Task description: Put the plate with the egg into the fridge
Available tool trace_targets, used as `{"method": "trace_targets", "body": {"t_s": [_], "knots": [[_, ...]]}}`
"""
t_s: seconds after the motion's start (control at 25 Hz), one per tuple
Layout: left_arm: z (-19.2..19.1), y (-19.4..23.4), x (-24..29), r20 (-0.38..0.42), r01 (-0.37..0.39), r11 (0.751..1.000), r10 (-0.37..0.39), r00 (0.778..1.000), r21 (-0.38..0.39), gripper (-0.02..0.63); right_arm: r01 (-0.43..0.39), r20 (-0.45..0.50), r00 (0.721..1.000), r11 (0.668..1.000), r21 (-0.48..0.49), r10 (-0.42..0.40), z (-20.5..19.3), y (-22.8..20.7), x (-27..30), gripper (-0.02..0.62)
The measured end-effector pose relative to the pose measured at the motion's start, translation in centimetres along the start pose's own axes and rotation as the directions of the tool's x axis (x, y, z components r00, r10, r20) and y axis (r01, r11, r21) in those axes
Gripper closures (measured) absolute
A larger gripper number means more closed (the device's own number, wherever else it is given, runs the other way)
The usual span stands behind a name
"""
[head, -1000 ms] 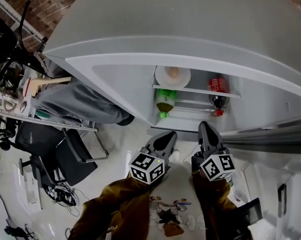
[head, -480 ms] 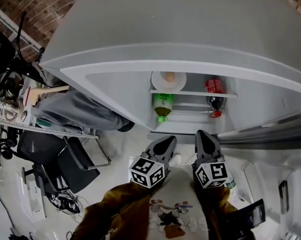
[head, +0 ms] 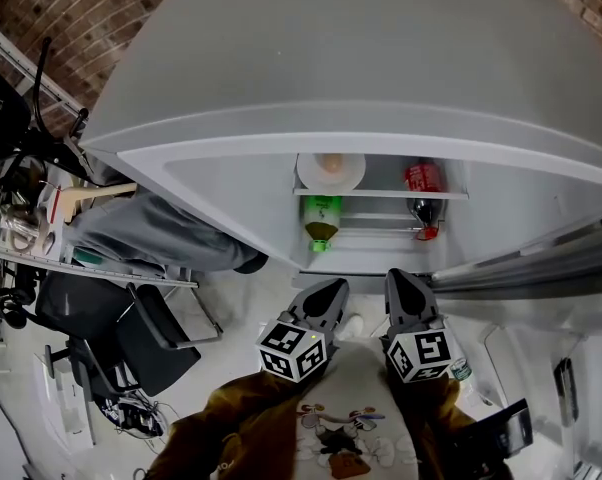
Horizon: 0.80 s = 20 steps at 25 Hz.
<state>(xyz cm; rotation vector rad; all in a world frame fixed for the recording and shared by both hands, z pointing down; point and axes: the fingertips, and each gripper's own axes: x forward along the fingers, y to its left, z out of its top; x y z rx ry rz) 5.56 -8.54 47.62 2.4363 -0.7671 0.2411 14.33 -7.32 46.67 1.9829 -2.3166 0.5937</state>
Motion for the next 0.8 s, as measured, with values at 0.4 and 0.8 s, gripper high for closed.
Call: {"method": "trace_targets", "body": {"t_s": [0.4, 0.8], "knots": [[-0.35, -0.26, -0.27, 0.010, -0.008, 1.000, 0.008, 1.000, -0.011, 0.600, -0.015, -0.007, 1.000, 1.000, 0.001, 0.015, -0.50, 0.35, -0.34, 0.589], [-0.67, -0.59, -0.59, 0.015, -0.003, 1.000, 0.003, 1.000, -0.015, 0.600, -0.026, -0.003, 1.000, 1.000, 0.000, 0.026, -0.68, 0.63, -0.56, 0.589]]}}
